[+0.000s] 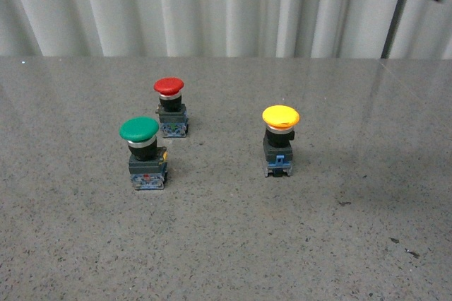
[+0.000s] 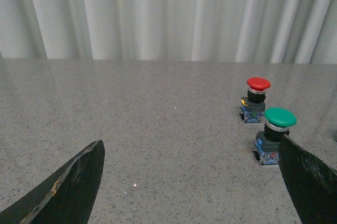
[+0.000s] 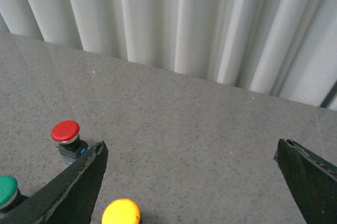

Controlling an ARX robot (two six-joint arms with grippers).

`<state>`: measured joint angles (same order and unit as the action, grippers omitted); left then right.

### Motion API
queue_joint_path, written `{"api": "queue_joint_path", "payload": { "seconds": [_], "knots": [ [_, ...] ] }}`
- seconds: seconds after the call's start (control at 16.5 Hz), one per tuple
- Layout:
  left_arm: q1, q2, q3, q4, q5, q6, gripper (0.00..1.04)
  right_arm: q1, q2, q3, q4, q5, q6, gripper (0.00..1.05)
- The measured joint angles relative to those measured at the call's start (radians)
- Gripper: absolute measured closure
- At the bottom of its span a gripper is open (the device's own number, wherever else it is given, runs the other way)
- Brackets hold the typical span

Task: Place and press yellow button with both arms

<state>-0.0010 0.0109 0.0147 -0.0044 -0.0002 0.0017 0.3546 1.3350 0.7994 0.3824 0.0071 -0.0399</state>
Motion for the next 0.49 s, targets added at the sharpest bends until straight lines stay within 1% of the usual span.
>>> {"api": "queue_joint_path", "payload": {
  "seconds": [0.12, 0.24, 0.3, 0.43, 0.49],
  "knots": [
    [0.0, 0.0, 0.0, 0.0, 0.0, 0.0, 0.07, 0.061, 0.142, 0.108, -0.026, 0.027, 0.006, 0.07],
    [0.0, 0.0, 0.0, 0.0, 0.0, 0.0, 0.07, 0.121, 0.214, 0.128, -0.044, 0.05, 0.005, 0.07],
    [0.0, 0.0, 0.0, 0.0, 0.0, 0.0, 0.07, 0.15, 0.236, 0.129, -0.049, 0.06, 0.005, 0.1],
    [0.0, 0.0, 0.0, 0.0, 0.0, 0.0, 0.07, 0.171, 0.257, 0.129, -0.052, 0.082, 0.001, 0.32],
    [0.0, 0.0, 0.0, 0.0, 0.0, 0.0, 0.07, 0.171, 0.274, 0.129, -0.052, 0.095, 0.0, 0.45]
  ]
}}
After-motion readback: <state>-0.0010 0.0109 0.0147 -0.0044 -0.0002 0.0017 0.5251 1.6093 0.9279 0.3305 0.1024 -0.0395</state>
